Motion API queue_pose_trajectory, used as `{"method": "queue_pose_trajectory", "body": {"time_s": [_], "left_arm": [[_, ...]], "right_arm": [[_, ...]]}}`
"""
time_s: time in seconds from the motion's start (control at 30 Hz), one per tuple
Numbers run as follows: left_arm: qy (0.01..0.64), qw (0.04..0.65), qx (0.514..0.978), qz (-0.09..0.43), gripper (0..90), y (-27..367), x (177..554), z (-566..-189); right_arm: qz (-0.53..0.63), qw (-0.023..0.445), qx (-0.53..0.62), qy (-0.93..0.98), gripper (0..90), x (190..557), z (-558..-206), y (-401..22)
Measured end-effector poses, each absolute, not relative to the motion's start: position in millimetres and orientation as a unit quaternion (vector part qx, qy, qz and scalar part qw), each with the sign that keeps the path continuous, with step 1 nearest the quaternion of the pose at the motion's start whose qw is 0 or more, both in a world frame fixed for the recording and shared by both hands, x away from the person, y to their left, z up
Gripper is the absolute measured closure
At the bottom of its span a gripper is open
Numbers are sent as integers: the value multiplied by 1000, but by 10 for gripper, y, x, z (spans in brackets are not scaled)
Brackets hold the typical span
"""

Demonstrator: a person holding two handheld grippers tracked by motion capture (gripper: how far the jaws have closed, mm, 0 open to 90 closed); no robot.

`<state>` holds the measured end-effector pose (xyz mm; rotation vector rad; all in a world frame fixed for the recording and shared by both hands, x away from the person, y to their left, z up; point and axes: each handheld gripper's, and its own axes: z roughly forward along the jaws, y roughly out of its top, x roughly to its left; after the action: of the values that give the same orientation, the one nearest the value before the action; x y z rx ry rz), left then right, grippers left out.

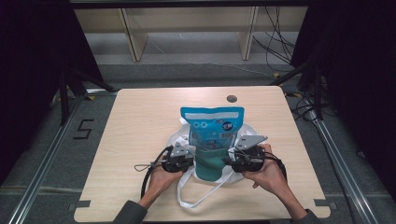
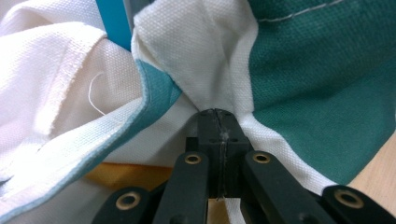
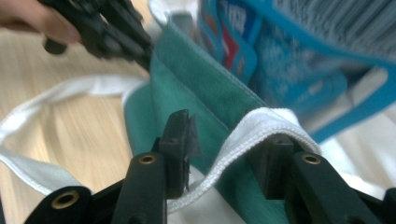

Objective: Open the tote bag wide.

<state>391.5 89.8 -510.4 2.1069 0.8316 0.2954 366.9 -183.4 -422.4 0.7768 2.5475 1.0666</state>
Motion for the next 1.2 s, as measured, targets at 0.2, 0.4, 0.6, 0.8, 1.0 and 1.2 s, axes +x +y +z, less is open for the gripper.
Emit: {"method": "queue_pose_trajectory", "body": {"time_s": [0.2, 0.4, 0.6, 0.8, 1.0, 1.2], "left_arm": [[336, 419, 836, 116, 892, 902, 3905, -5106], [336, 421, 834, 115, 891, 890, 3902, -5105], [336, 418, 836, 118, 889, 897, 3904, -5101], [335, 418, 836, 116, 889, 896, 3905, -5099], [336, 419, 836, 115, 888, 904, 3905, -5104], [338, 422, 834, 112, 859, 929, 3894, -5092]], "right_arm": [[368, 109, 292, 876, 603, 3648, -4111, -2219], [410, 148, 301, 849, 598, 3463, -3720, -2425], [407, 119, 247, 871, 622, 3394, -3853, -2119], [360, 118, 235, 895, 572, 3568, -4309, -1679], [331, 131, 225, 907, 780, 3621, -4457, -1604], [307, 120, 213, 920, 813, 3587, -4626, -1572]]}}
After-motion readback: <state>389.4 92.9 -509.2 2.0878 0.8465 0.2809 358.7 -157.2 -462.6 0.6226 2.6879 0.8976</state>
